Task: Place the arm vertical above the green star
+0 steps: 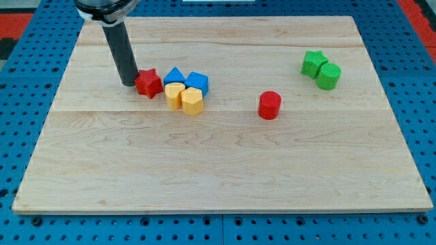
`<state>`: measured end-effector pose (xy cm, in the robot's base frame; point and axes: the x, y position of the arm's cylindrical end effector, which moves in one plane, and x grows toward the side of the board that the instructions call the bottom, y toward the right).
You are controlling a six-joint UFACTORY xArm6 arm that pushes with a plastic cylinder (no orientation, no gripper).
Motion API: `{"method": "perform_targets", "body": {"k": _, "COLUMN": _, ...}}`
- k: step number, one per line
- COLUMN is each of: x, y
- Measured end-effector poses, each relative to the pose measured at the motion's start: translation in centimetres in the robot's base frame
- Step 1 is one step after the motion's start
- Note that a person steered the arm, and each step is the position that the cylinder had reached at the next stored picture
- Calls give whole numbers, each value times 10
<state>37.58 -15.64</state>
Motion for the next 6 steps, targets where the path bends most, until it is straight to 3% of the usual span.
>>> {"method": "perform_targets", "body": {"k": 2, "x": 4, "y": 9}}
{"method": "perform_targets", "body": {"k": 3, "x": -54, "y": 1}}
{"method": "perform_targets", "body": {"k": 4, "x": -130, "y": 63}}
{"method": "perform_targets", "body": {"k": 6, "x": -142, "y": 290}}
